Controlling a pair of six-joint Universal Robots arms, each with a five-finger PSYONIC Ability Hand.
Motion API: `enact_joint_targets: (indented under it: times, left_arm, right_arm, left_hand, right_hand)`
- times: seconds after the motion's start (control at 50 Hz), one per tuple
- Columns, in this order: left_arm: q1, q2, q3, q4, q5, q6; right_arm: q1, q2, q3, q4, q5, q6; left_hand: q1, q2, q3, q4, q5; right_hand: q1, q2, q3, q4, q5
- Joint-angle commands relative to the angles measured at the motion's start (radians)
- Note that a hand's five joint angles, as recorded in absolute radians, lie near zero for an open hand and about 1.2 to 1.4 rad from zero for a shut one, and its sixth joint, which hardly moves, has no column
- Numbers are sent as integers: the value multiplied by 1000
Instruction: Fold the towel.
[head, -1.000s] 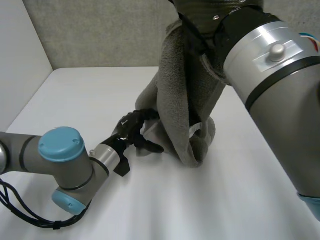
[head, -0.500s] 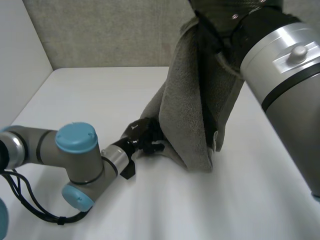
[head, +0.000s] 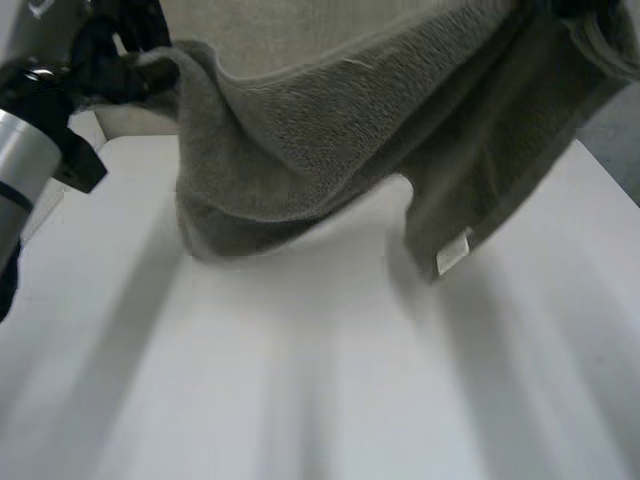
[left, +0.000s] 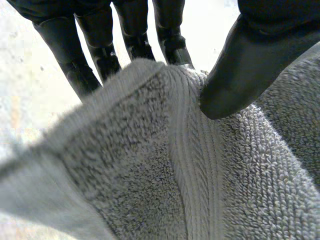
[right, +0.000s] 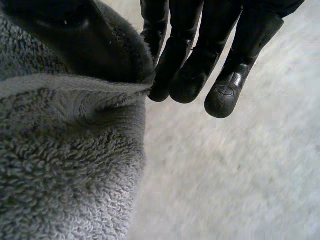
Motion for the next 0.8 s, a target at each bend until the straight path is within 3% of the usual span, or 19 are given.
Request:
enact_joint_targets:
  times: [0.02,0.16,0.28,0.36,0.44,0.5,0.52,0.54,0.58,0.6,0.64,0.7,0.76,0.8]
  left_arm:
    - [21,4,-64,-54,76,7]
    - [29,-171,-81,-97,118,82]
    - [20,-367,0,-115,109,240]
    - [-4,-490,148,-109,57,308]
    - [-26,-541,296,-103,-6,306]
    - [-35,-575,468,-95,-72,305]
    - [-38,-578,544,-74,-107,300]
    - [-38,-578,545,-74,-108,300]
    - [-37,-562,646,59,-184,297]
    - [-37,-562,646,60,-184,297]
    - [-26,-507,678,238,-242,294]
    - [-23,-487,687,307,-252,285]
    - [-18,-472,697,351,-246,280]
    - [-6,-472,681,327,-235,277]
  right_arm:
    - [-73,133,0,180,-100,-72]
    - [-69,299,90,303,-107,-322]
    - [-60,388,61,214,-106,-345]
    - [-14,434,15,-12,-101,-293]
    - [-8,442,-12,-360,-90,-223]
    - [-7,436,-14,-480,-73,-203]
    - [-5,425,-11,-665,-43,-182]
    - [-5,425,-11,-667,-43,-181]
    - [-5,387,23,-963,-27,-157]
    - [-5,386,23,-964,-27,-157]
    - [-4,313,40,-1111,-44,-120]
    - [-7,297,35,-1087,-69,-109]
    - [-13,302,-12,-935,-139,-98]
    - [-19,352,-69,-734,-188,-103]
  left_hand:
    - [54,44,19,44,32]
    - [54,44,19,44,32]
    - [54,44,19,44,32]
    - [54,44,19,44,32]
    - [54,44,19,44,32]
    - [54,44,19,44,32]
    - [54,44,19,44,32]
    - [54,44,19,44,32]
    - [54,44,19,44,32]
    - [54,44,19,44,32]
    - [54,44,19,44,32]
    - [54,44,19,44,32]
    - [54,44,19,44,32]
    - [54,44,19,44,32]
  right_hand:
    - [96,61,52,65,52]
    - [96,61,52,65,52]
    - [96,61,52,65,52]
    - [96,61,52,65,52]
    - [96,61,52,65,52]
    - [96,61,52,65,52]
    - [96,61,52,65,52]
    - [96,61,52,65,52]
    - [96,61,52,65,52]
    - [96,61,52,65,52]
    - [96,61,52,65,52]
    - [96,61,52,65,52]
    - [96,61,52,65,52]
    - [96,61,52,65,52]
